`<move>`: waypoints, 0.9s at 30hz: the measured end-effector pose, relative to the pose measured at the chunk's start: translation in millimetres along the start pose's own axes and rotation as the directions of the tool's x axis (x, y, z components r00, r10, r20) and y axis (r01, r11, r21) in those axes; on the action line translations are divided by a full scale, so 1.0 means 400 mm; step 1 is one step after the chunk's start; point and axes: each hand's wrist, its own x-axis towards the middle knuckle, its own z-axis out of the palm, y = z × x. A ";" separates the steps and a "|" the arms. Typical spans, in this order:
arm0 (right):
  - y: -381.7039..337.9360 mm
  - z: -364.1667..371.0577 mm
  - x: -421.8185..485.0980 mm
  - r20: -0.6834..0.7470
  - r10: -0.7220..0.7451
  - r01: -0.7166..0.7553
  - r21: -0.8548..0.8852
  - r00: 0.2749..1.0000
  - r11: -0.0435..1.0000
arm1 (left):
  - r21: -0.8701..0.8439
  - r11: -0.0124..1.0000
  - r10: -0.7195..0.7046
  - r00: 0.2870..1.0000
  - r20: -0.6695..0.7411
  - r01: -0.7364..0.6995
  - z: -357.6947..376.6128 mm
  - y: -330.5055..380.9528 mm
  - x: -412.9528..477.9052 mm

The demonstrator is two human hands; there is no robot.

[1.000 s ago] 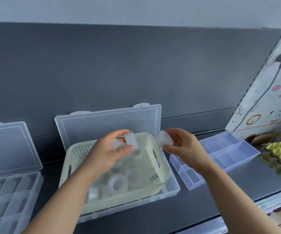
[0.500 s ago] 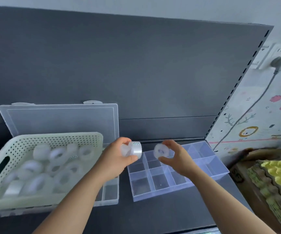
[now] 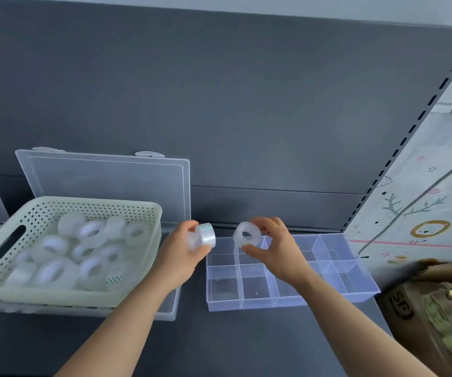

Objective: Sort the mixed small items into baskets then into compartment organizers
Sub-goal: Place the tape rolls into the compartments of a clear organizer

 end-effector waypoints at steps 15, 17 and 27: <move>-0.012 0.052 0.035 0.214 -0.215 0.264 -0.240 0.953 0.934 | -0.088 0.996 0.005 0.997 -0.083 -0.012 -0.008 -0.046 -0.048; -0.045 0.033 0.033 0.179 -0.140 0.149 -0.041 0.974 0.988 | -0.080 0.996 0.039 0.995 -0.088 -0.046 -0.001 -0.030 -0.044; -0.077 0.022 0.055 0.172 0.061 -0.067 0.031 0.983 0.997 | 0.088 0.996 0.042 0.996 -0.083 -0.034 0.014 -0.003 -0.043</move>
